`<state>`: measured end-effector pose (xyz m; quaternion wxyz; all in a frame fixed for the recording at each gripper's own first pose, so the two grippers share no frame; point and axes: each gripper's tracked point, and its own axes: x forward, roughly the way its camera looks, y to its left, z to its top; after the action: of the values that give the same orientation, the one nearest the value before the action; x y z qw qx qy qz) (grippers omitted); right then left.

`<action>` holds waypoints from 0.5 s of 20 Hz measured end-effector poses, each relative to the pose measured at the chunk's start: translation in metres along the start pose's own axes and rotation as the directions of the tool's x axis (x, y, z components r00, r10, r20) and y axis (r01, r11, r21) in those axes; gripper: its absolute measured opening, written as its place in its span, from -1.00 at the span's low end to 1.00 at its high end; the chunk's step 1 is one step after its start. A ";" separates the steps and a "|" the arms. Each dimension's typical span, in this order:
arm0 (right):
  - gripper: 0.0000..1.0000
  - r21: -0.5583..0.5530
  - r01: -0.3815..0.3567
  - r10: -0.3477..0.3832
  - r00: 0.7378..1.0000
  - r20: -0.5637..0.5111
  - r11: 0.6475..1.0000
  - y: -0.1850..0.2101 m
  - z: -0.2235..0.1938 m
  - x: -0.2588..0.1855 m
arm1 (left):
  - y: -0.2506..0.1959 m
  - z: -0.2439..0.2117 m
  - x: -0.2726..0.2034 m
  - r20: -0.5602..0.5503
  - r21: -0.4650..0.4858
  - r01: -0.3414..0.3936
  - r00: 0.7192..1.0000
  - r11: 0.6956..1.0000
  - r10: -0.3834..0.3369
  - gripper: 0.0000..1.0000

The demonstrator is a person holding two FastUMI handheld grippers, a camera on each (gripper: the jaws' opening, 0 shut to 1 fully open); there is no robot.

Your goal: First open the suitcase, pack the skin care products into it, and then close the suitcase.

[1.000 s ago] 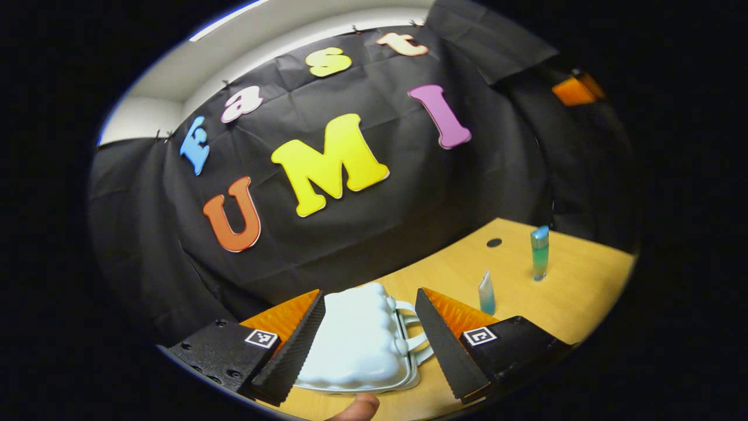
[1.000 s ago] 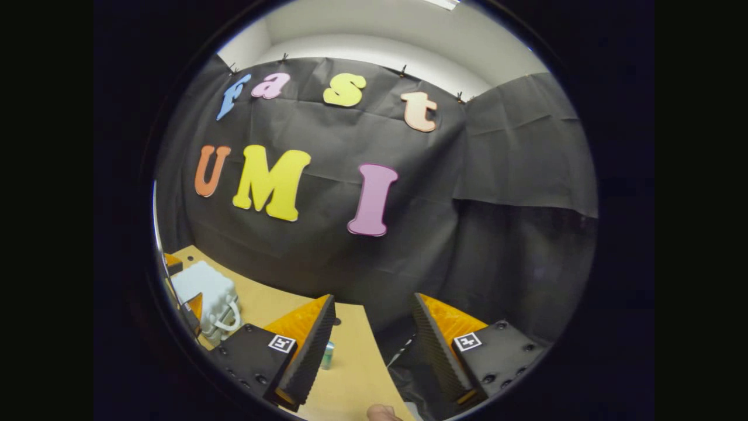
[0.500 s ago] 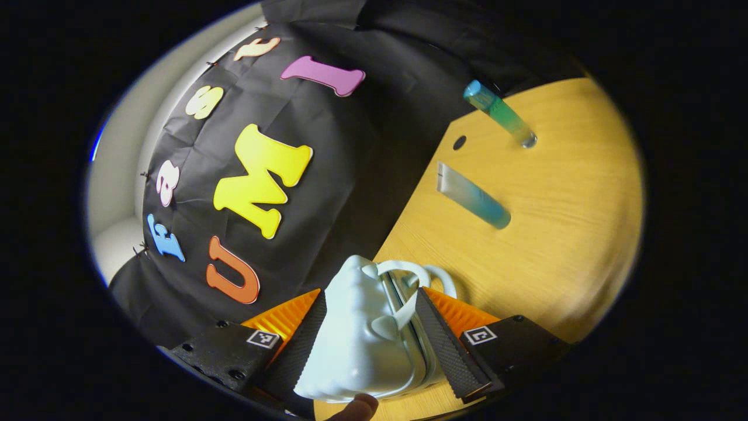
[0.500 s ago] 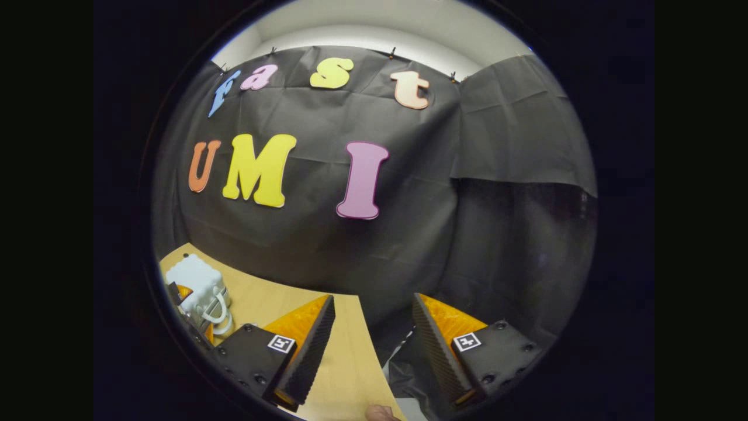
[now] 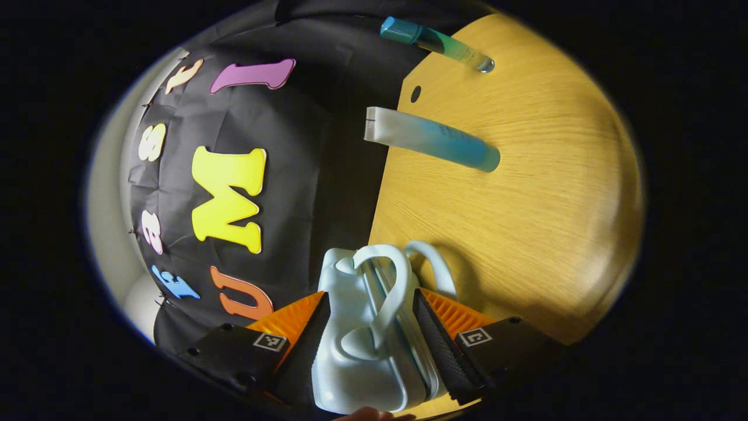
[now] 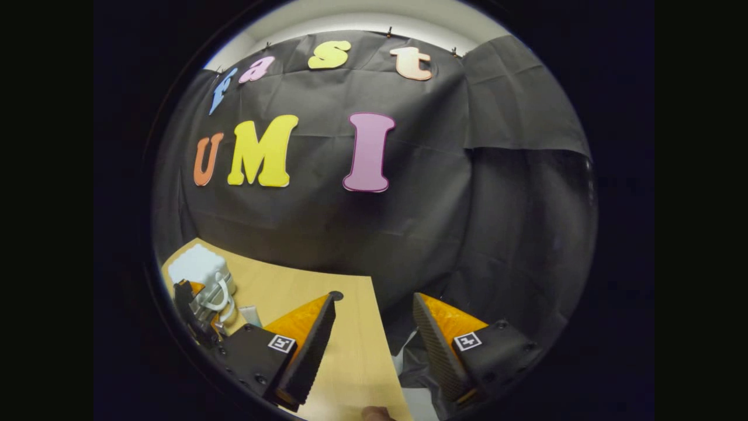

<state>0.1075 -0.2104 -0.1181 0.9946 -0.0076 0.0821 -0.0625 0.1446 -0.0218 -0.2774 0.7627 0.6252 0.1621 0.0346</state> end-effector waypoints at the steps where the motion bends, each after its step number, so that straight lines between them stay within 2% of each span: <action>1: 0.59 -0.008 0.001 -0.001 1.000 -0.001 1.000 -0.002 -0.002 -0.001 | -0.001 0.001 0.002 -0.007 0.012 0.005 1.000 1.000 -0.005 0.73; 2: 0.59 -0.014 0.001 -0.002 1.000 -0.004 1.000 -0.003 -0.004 -0.003 | -0.003 0.001 0.001 -0.009 0.020 0.009 1.000 1.000 -0.009 0.58; 3: 0.60 -0.018 0.000 0.000 1.000 -0.003 1.000 -0.002 -0.004 -0.005 | 0.000 0.004 0.001 -0.005 0.026 0.000 1.000 1.000 0.000 0.53; 4: 0.59 -0.023 0.001 -0.001 1.000 -0.003 1.000 -0.002 -0.003 -0.008 | 0.000 0.006 0.001 0.000 0.025 0.002 1.000 1.000 -0.002 0.32; 7: 0.60 -0.034 -0.005 0.004 1.000 -0.008 0.999 0.004 -0.004 -0.017 | -0.010 0.001 0.005 -0.030 0.042 0.058 0.998 0.997 -0.056 -0.02; 8: 0.60 -0.037 -0.005 0.005 1.000 -0.009 0.999 0.008 -0.005 -0.021 | -0.012 0.000 0.005 -0.039 0.051 0.077 0.996 0.996 -0.075 -0.27; 10: 0.60 -0.045 0.001 -0.001 1.000 -0.014 0.999 0.013 -0.006 -0.029 | -0.010 0.001 0.004 -0.039 0.076 0.085 0.996 0.994 -0.082 -0.56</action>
<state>0.0801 -0.1942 -0.1199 0.9936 -0.0294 0.0907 -0.0613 0.1473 -0.0241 -0.2876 0.7357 0.6461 0.2031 0.0076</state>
